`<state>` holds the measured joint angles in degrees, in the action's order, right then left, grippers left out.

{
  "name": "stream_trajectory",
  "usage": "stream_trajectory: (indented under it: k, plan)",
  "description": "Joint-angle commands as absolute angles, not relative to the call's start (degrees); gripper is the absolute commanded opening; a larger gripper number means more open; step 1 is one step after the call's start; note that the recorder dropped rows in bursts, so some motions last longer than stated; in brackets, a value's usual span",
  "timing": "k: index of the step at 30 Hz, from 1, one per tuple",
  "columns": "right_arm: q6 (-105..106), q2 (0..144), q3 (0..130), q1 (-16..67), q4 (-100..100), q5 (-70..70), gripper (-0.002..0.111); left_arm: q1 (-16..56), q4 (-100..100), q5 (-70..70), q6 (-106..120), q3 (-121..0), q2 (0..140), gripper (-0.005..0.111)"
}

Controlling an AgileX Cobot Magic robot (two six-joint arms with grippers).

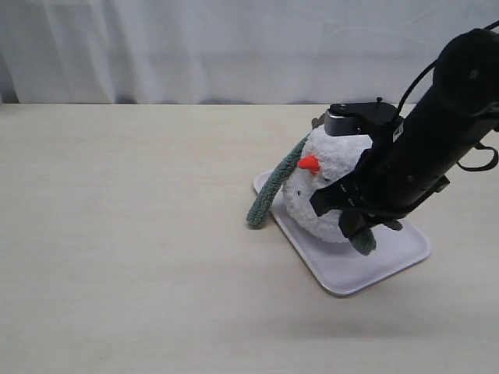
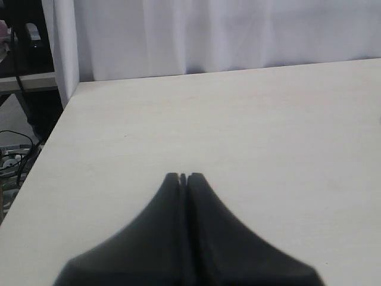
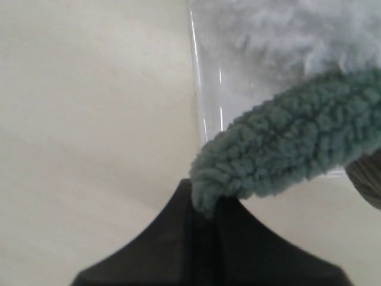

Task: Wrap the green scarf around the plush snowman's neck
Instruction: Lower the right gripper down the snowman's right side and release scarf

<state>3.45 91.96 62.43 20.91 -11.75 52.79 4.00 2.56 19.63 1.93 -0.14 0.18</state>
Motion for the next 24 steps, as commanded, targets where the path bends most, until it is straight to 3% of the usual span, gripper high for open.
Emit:
stream_trajectory:
  k: [1,13,21,24]
  plan:
    - [4.32,93.35,60.85,20.84,-12.76,48.22,0.004,4.4,2.31,18.96,2.15,0.0,0.0,0.0]
    - [12.95,98.59,60.19,20.84,-20.46,43.32,0.008,4.4,2.31,18.96,2.15,0.0,0.0,0.0]
    - [13.2,98.47,60.19,20.84,-20.57,43.21,0.051,4.4,2.31,18.96,2.15,0.0,0.0,0.0]
    - [13.2,98.08,60.88,20.84,-20.57,44.96,0.062,4.4,2.31,18.96,2.15,0.0,0.0,0.0]
